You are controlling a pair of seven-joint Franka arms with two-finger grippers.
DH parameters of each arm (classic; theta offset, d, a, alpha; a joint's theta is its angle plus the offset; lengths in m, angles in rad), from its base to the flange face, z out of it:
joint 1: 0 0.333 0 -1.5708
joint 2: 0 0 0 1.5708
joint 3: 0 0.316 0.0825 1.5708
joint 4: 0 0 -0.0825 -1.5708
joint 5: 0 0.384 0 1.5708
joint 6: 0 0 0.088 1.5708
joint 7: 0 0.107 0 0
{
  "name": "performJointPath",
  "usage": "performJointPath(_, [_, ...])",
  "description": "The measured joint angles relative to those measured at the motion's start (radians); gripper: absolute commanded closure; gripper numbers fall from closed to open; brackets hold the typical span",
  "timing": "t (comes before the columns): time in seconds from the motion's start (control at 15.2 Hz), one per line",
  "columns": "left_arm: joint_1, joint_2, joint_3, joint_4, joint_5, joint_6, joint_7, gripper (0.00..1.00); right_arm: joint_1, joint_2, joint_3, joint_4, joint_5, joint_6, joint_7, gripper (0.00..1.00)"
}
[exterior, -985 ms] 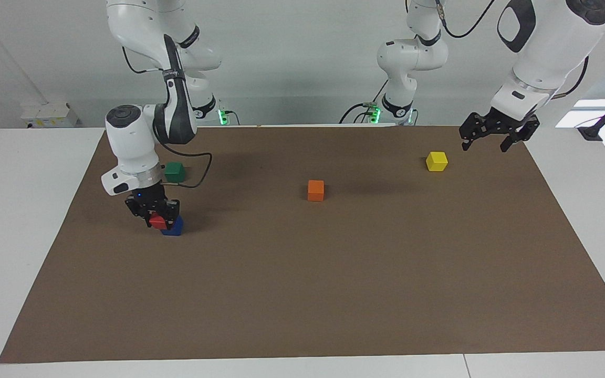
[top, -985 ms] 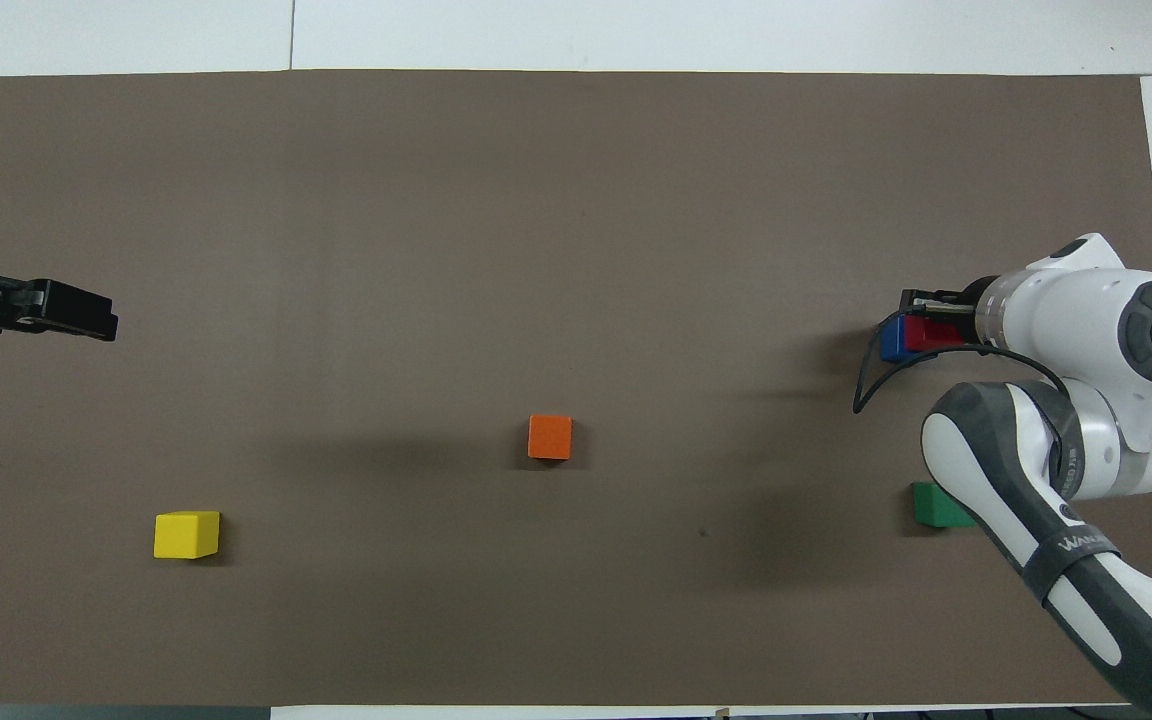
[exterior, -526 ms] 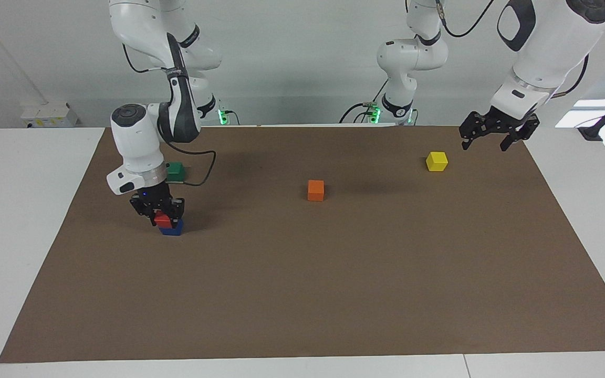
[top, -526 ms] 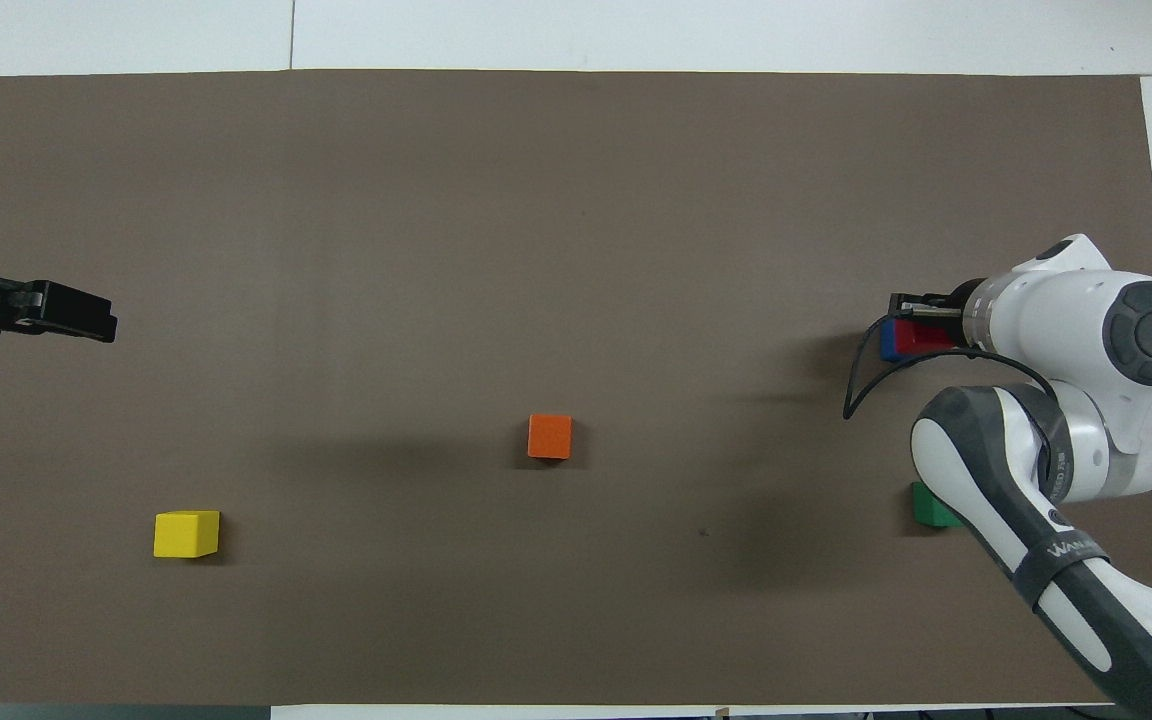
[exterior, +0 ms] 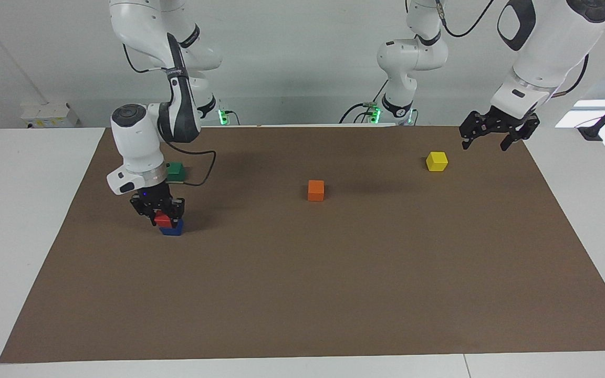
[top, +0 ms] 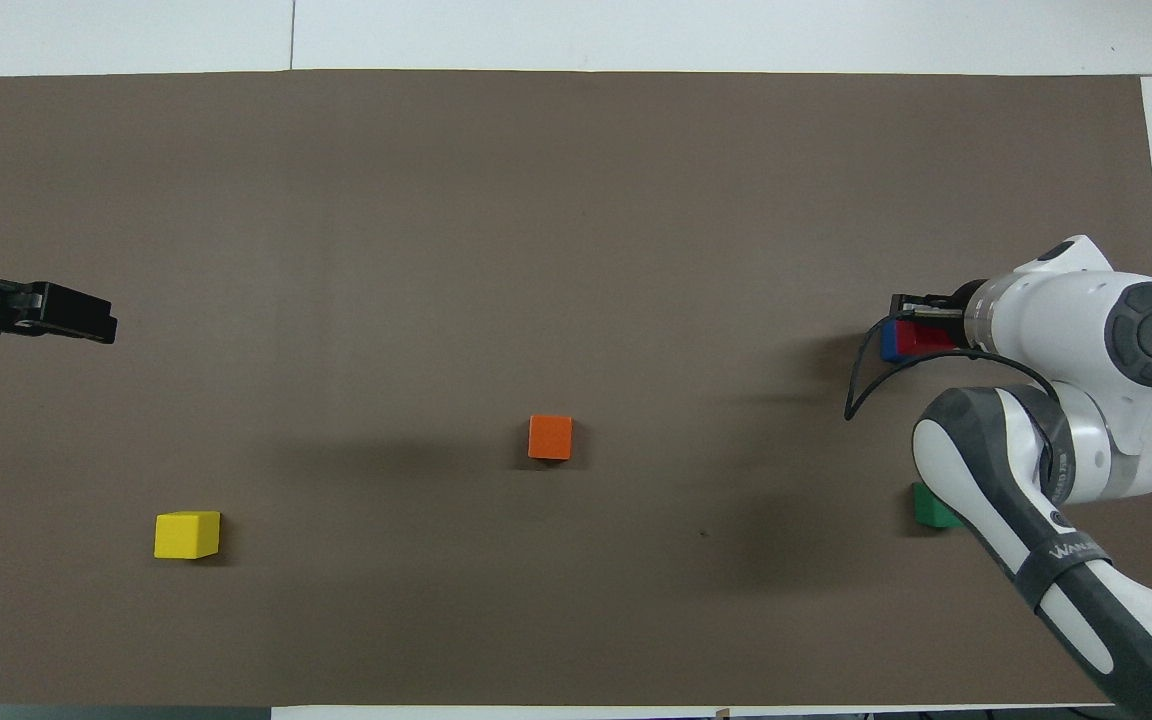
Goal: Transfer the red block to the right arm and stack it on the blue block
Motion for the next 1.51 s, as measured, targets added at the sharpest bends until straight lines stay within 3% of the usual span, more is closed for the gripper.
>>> performJointPath(0.07, [0.000, 0.000, 0.000, 0.000, 0.000, 0.000, 0.000, 0.00, 0.000, 0.000, 0.000, 0.000, 0.000, 0.000, 0.000, 0.59])
performJointPath(0.39, [0.000, 0.000, 0.000, 0.000, 0.000, 0.000, 0.000, 0.00, 0.000, 0.000, 0.000, 0.000, 0.000, -0.001, 0.000, 0.02])
performJointPath(0.66, [0.000, 0.000, 0.000, 0.000, 0.000, 0.000, 0.000, 0.00, -0.002, 0.000, 0.000, 0.003, 0.000, -0.005, 0.000, 0.00])
performJointPath(0.85, [0.000, 0.000, 0.000, 0.000, 0.000, 0.000, 0.000, 0.00, -0.002, -0.001, 0.000, 0.043, 0.000, -0.075, 0.000, 0.00])
performJointPath(1.18, [0.000, 0.000, 0.000, 0.000, 0.000, 0.000, 0.000, 0.00, 0.004, -0.027, 0.006, 0.233, 0.040, -0.381, 0.000, 0.00])
performJointPath(1.51, [0.000, 0.000, 0.000, 0.000, 0.000, 0.000, 0.000, 0.00, 0.006, -0.114, 0.014, 0.390, 0.101, -0.724, -0.107, 0.00])
